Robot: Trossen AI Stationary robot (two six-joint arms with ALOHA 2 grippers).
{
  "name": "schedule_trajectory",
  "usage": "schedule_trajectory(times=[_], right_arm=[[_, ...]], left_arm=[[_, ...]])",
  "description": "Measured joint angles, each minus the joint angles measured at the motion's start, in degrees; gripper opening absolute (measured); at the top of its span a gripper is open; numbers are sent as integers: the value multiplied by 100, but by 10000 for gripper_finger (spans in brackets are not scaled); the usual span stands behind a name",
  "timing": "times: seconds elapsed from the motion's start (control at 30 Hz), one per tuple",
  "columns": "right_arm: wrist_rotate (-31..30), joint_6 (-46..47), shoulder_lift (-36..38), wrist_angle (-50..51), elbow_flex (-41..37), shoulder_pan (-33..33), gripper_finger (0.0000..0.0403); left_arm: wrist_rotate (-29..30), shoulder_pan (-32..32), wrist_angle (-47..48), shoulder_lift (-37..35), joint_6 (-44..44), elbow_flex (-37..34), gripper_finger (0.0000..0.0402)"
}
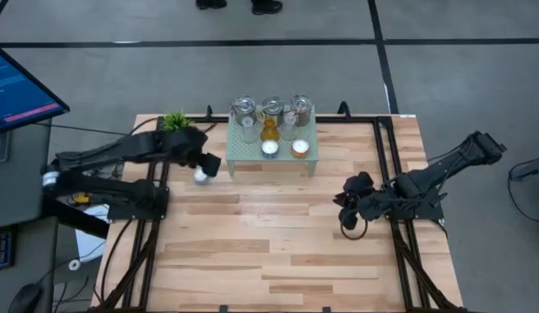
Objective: Pick & Place candle stick holders
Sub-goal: Put the light blue scented candle on the shelf
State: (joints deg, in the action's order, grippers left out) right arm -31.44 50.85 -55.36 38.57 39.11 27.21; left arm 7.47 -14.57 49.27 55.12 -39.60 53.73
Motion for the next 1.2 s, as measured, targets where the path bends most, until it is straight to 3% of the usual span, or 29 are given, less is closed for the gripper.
schedule_trajectory(times=[0.17, 0.37, 0.57, 0.8, 0.9, 0.97, 1.03, 1.2], right_arm=[[-12, -256, 9, 275, 0, -34, 72], [-165, -1193, 722, 304, -7, -306, 72], [-163, -2128, 2565, 453, -93, -669, 70], [155, -1391, 5504, 165, -1275, -820, 58], [137, -1470, 5490, 178, -1294, -855, 55], [-19, -1522, 5317, -406, -1288, -865, 54], [-286, -1539, 5155, -705, -1574, -894, 51], [-114, -1492, 5449, -1380, -2278, -895, 40]], left_arm=[[-1420, -1431, -303, 175, 693, -600, 180], [-1911, -2372, -619, -26, 1273, -913, 195], [-2434, -2537, -1006, 49, 1540, -1351, 191], [-2511, -2615, -1335, 119, 1518, -1879, 186], [-2500, -2677, -1179, 83, 1670, -1890, 186], [-2472, -2684, -1052, 111, 1827, -1887, 186], [-2419, -2736, -990, 112, 1971, -1894, 186], [-2373, -2770, -1010, 131, 2247, -1890, 186]])
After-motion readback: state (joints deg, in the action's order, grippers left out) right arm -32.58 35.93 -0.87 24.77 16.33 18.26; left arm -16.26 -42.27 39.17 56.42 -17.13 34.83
